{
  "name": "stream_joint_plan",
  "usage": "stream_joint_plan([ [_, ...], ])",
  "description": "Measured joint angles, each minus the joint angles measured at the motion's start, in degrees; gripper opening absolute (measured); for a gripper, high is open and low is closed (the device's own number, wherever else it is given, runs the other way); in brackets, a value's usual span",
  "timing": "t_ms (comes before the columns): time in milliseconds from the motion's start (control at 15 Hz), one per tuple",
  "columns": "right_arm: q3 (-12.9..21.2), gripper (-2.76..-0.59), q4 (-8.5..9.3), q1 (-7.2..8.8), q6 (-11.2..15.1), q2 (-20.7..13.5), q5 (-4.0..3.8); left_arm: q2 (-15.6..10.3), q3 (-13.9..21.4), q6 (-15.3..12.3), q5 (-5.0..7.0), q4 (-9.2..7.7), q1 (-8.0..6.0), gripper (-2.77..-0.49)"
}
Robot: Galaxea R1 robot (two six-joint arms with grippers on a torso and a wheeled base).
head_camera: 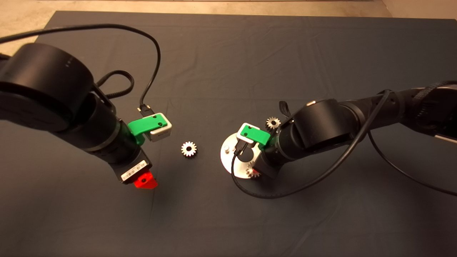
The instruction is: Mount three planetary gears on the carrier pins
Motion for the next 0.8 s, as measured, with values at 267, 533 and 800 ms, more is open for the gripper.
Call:
stream_joint_plan([
  [267, 0.0, -1.93, 0.3, 1.82, -0.5, -2.5, 0.01, 0.0, 0.0, 0.0, 0.0, 0.02, 0.0, -0.49],
  [533, 0.0, -1.93, 0.44, 2.41, -1.6, -4.7, -0.04, 0.2, 0.0, 0.0, -0.02, 0.0, 0.0, -0.49],
  [800, -2.3, -1.93, 0.5, 3.91, -2.1, -5.1, 0.0, 0.2, 0.0, 0.0, 0.02, 0.0, 0.0, -0.49],
])
